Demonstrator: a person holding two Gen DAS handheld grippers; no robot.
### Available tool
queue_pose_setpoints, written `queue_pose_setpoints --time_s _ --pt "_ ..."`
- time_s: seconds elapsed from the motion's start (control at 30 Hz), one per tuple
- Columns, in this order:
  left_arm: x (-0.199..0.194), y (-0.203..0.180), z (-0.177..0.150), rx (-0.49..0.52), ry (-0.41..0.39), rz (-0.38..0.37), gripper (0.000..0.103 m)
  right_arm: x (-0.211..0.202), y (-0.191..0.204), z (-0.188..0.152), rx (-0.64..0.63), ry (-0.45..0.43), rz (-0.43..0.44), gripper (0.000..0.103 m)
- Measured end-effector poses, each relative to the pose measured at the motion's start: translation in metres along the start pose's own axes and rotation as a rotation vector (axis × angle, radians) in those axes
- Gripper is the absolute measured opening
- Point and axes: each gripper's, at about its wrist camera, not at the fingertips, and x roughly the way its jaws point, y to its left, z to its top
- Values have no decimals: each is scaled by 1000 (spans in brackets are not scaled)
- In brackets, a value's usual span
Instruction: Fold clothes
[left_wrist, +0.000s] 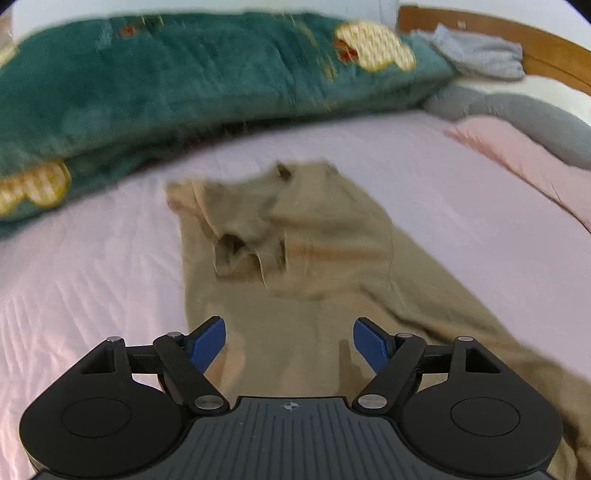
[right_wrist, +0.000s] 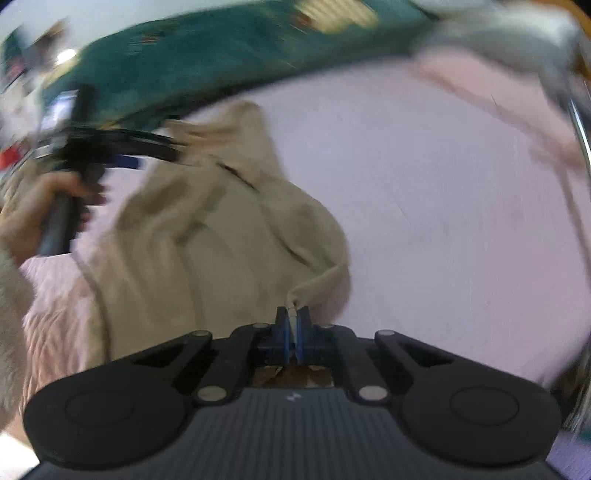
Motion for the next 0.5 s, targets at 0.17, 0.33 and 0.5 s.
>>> queue_pose_setpoints --time_s 0.17,0.33,0.5 --pt "32 13 -24 -52 92 -4 83 -27 69 8 -245 -47 85 5" --pt "34 10 -31 -24 58 12 85 -26 100 2 -350 -17 120 5" --pt "36 10 -31 -16 66 9 86 -22 121 -2 -460 27 142 5"
